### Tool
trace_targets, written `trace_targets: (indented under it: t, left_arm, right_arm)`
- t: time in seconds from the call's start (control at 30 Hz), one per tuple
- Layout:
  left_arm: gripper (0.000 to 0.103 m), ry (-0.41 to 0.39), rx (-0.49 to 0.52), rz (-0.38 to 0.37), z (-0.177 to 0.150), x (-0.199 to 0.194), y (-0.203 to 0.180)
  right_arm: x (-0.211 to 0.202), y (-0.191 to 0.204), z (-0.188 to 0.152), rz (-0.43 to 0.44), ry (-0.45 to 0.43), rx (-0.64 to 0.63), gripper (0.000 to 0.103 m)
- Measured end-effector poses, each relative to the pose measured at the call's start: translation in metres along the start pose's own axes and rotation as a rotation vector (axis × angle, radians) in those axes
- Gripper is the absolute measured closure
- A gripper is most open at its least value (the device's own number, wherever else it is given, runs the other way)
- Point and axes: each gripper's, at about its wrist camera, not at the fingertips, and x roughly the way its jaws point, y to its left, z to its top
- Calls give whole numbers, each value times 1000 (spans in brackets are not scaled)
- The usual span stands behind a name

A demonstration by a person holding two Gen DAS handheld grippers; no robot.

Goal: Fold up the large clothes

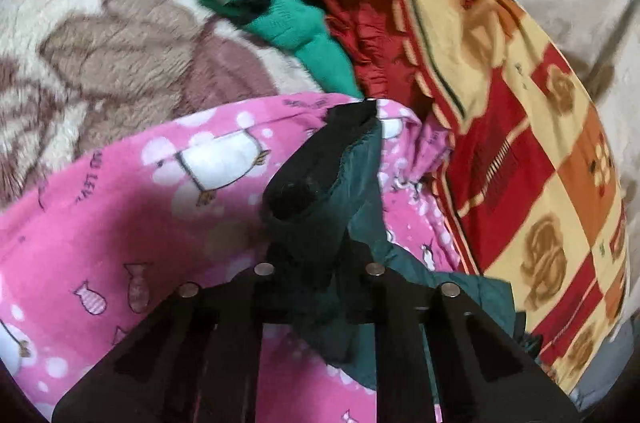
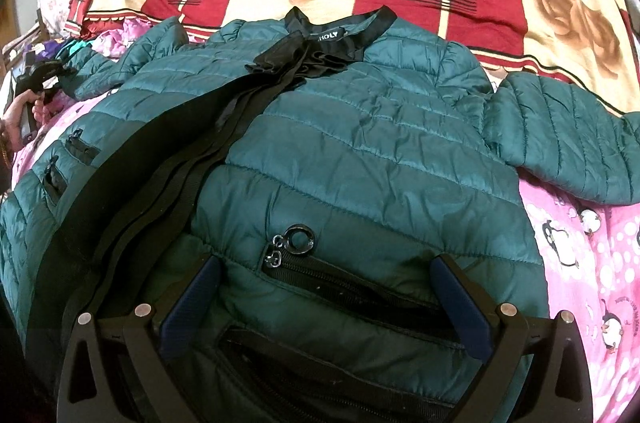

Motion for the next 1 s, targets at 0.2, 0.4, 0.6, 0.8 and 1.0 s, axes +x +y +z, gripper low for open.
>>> trace_targets:
  t: [0.2,0.4,0.6,0.8,1.0]
  left_arm:
    - [94,-44,182,10,-3,-37,-51]
    - [94,-13,328,-116,-30,-55,-139]
    - [94,50,437,-277,-92,-62,-243]
    - [94,135,581,-401,-182,-66,-353]
    - [94,237,666,-474,-264,-52,-429]
  right_arm:
    - [-2,0,7,-6,24,-4,1]
    - [-36,-15,9,-61,-71,51,6]
    - [-67,-64,-8,-196,-81,226,6]
    - [-94,-119,-34,-342,-97,436,6]
    - [-91,-151,-58,-346,-10,530,6]
